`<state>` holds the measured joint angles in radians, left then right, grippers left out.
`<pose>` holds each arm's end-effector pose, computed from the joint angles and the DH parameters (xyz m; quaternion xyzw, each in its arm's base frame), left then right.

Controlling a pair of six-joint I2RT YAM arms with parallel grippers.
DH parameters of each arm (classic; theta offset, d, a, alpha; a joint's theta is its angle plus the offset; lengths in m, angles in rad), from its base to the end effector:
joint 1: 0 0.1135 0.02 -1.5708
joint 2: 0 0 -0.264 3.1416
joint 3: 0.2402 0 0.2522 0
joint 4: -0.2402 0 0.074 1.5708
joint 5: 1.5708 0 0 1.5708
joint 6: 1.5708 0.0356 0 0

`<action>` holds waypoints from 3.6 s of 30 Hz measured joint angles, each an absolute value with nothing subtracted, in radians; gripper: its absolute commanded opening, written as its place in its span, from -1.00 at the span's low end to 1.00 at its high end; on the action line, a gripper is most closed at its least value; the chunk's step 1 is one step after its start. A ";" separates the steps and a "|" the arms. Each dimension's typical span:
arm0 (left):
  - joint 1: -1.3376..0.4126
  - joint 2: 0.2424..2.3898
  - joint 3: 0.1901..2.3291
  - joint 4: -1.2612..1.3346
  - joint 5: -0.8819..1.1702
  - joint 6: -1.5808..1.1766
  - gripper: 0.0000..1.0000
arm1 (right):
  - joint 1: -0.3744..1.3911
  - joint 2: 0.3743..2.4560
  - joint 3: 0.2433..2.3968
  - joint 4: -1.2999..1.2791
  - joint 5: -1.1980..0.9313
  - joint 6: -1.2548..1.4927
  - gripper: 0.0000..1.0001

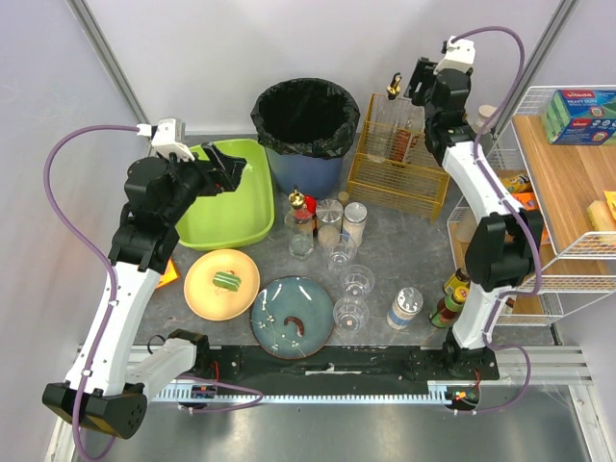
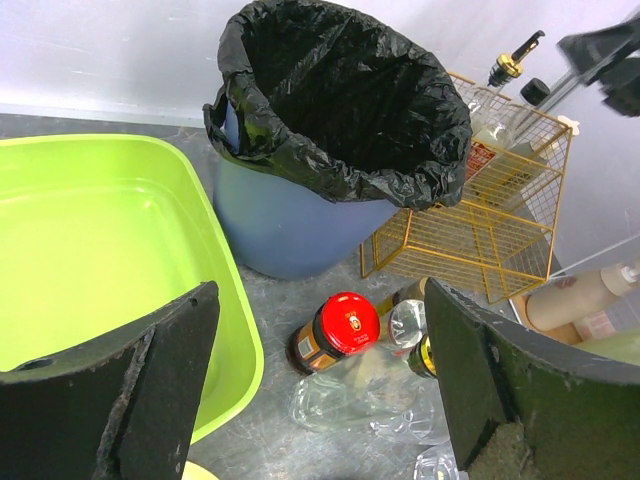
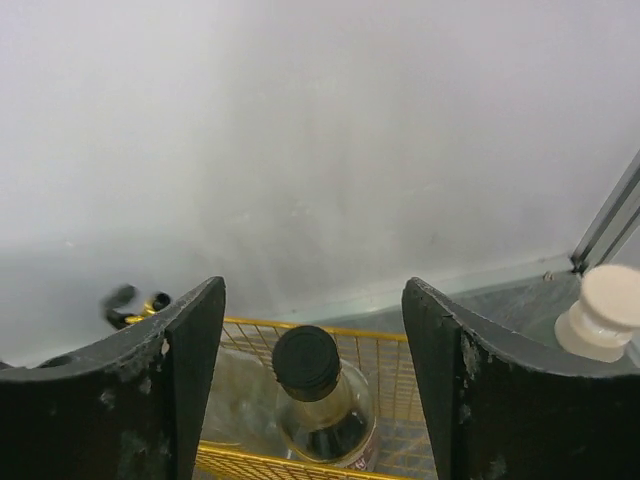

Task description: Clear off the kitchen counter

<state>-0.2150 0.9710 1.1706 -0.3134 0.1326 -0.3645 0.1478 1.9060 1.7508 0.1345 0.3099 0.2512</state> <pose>0.2020 -0.0489 0.4264 -0.0116 0.7457 -0.2372 0.6225 0.4625 0.0579 0.3820 0.1443 0.6993 0.0289 0.6995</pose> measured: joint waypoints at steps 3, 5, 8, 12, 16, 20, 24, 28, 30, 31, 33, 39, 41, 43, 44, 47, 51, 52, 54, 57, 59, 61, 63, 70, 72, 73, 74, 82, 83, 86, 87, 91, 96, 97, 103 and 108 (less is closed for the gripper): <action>-0.215 0.969 1.171 -0.317 0.133 -0.364 0.79 | 0.148 1.840 1.753 0.133 0.303 0.250 0.76; -0.215 0.966 1.172 -0.322 0.133 -0.364 0.82 | 0.148 1.798 1.768 0.121 0.290 0.247 0.81; -0.215 0.959 1.173 -0.339 0.133 -0.364 0.93 | 0.148 1.726 1.785 0.081 0.248 0.236 0.84; -0.215 0.951 1.174 -0.374 0.134 -0.359 0.94 | 0.148 1.605 1.767 -0.001 0.140 0.223 0.85; -0.215 0.949 1.174 -0.407 0.138 -0.356 0.94 | 0.154 1.468 1.692 -0.064 -0.049 0.193 0.89; -0.215 0.936 1.174 -0.439 0.138 -0.349 0.93 | 0.210 1.377 1.608 -0.134 -0.218 0.124 0.90; -0.215 0.903 1.174 -0.459 0.132 -0.347 0.93 | 0.334 1.356 1.552 -0.230 -0.332 0.026 0.90; -0.215 0.866 1.174 -0.475 0.129 -0.346 0.91 | 0.477 1.341 1.430 -0.264 -0.394 -0.024 0.90; -0.215 0.852 1.174 -0.482 0.125 -0.345 0.91 | 0.547 1.332 1.358 -0.258 -0.401 -0.033 0.90; -0.215 0.846 1.174 -0.484 0.121 -0.343 0.91 | 0.587 1.328 1.320 -0.248 -0.401 -0.037 0.90; -0.215 0.838 1.174 -0.485 0.107 -0.336 0.91 | 0.659 1.327 1.256 -0.223 -0.389 -0.039 0.91; -0.215 0.826 1.174 -0.503 0.080 -0.326 0.90 | 0.776 1.327 1.126 -0.081 -0.294 -0.031 0.91; -0.215 0.822 1.174 -0.508 0.079 -0.325 0.90 | 0.789 1.327 1.081 0.005 -0.253 -0.006 0.91; -0.215 0.818 1.174 -0.515 0.078 -0.324 0.90 | 0.798 1.327 1.046 0.074 -0.212 0.015 0.90; -0.215 0.815 1.174 -0.520 0.078 -0.324 0.90 | 0.802 1.327 1.033 0.102 -0.192 0.022 0.90; -0.215 0.811 1.174 -0.529 0.076 -0.324 0.90 | 0.811 1.335 1.007 0.184 -0.136 0.042 0.87; -0.215 0.809 1.174 -0.534 0.070 -0.323 0.89 | 0.816 1.369 1.006 0.278 -0.102 0.062 0.83; -0.215 0.809 1.174 -0.536 0.069 -0.322 0.90 | 0.817 1.380 1.006 0.297 -0.096 0.066 0.82; -0.215 0.809 1.174 -0.540 0.062 -0.318 0.90 | 0.818 1.400 1.006 0.318 -0.088 0.072 0.82; -0.215 0.809 1.174 -0.542 0.053 -0.312 0.90 | 0.823 1.436 1.006 0.345 -0.073 0.084 0.77; -0.215 0.809 1.174 -0.543 0.052 -0.308 0.89 | 0.825 1.456 1.006 0.358 -0.065 0.092 0.71; -0.215 0.809 1.174 -0.544 0.050 -0.305 0.89 | 0.828 1.472 1.006 0.369 -0.054 0.105 0.63; -0.215 0.809 1.174 -0.544 0.045 -0.303 0.89 | 0.828 1.486 1.006 0.388 -0.046 0.123 0.58; -0.215 0.810 1.174 -0.544 0.028 -0.287 0.89 | 0.828 1.503 1.006 0.432 -0.043 0.149 0.43; -0.215 0.810 1.174 -0.544 0.027 -0.282 0.89 | 0.828 1.512 1.006 0.433 -0.043 0.150 0.44; -0.215 0.810 1.174 -0.544 0.027 -0.280 0.89 | 0.828 1.518 1.006 0.433 -0.043 0.150 0.45; -0.216 0.810 1.174 -0.544 0.026 -0.278 0.89 | 0.828 1.524 1.006 0.433 -0.042 0.150 0.43; -0.216 0.810 1.174 -0.544 0.024 -0.267 0.89 | 0.830 1.539 1.007 0.432 -0.025 0.147 -0.25; -0.216 0.810 1.174 -0.544 0.020 -0.266 0.89 | 0.834 1.539 1.007 0.431 -0.024 0.147 -0.32; -0.216 0.810 1.173 -0.544 0.002 -0.262 0.89 | 0.840 1.539 1.007 0.429 -0.018 0.140 -0.54; -0.216 0.810 1.173 -0.544 0.000 -0.261 0.89 | 0.841 1.539 1.007 0.429 -0.018 0.139 -0.61; -0.216 0.810 1.173 -0.544 -0.007 -0.259 0.89 | 0.849 1.539 1.015 0.414 -0.017 0.139 -0.83; -0.216 0.807 1.173 -0.544 -0.022 -0.253 0.89 | 0.853 1.539 1.054 0.354 0.018 0.139 -0.97; -0.216 0.806 1.173 -0.544 -0.023 -0.252 0.89 | 0.854 1.539 1.066 0.341 0.025 0.139 -1.00; -0.216 0.800 1.172 -0.544 -0.026 -0.251 0.89 | 0.854 1.538 1.191 0.263 0.043 0.144 -1.00; -0.216 0.795 1.171 -0.544 -0.028 -0.248 0.89 | 0.857 1.515 1.298 0.200 0.081 0.157 -1.00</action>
<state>-0.2157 0.7952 1.1713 -0.5438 -0.0277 -0.2478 0.8566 1.5154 1.2976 0.2001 0.0814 0.1566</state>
